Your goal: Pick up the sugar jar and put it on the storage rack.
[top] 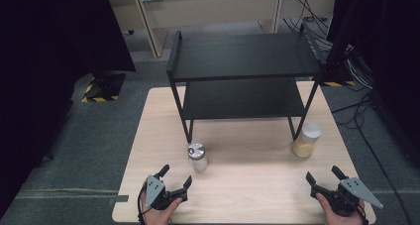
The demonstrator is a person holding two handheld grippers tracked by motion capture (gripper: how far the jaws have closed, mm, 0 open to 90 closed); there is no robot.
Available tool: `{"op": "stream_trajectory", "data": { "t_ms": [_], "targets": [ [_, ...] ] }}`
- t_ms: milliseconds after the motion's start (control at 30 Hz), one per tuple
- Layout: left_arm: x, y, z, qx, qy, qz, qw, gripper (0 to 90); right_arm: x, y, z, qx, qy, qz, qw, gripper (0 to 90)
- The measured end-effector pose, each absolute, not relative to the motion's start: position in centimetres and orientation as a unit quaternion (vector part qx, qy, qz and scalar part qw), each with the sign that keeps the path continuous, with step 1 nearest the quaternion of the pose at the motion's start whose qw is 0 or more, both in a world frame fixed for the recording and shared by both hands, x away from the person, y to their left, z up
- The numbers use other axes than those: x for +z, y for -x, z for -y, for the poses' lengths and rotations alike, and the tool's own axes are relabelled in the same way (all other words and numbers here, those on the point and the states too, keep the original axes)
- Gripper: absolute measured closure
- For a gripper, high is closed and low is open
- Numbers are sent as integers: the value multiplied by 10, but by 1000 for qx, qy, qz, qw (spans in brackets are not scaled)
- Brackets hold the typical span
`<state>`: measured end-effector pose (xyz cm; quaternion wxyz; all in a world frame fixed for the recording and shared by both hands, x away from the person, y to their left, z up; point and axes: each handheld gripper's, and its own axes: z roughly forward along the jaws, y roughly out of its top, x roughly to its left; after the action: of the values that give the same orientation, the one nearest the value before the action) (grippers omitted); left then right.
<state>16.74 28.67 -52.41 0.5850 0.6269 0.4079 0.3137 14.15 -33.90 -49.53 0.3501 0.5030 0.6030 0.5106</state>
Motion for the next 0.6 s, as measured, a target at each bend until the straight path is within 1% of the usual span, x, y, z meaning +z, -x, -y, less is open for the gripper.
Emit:
{"op": "stream_trajectory", "data": {
  "t_ms": [100,433,600],
  "targets": [
    [-523,-171,-287,307,-631,-406,586,60,-495,-142,338,509,-503,-604,351,49],
    [-521,-178,-274,309,-643,-391,582,68,-496,-142,339,514,-508,-598,347,46],
    [-518,-184,-265,310,-656,-381,572,95,-496,-144,342,517,-512,-594,342,46]
  ]
}}
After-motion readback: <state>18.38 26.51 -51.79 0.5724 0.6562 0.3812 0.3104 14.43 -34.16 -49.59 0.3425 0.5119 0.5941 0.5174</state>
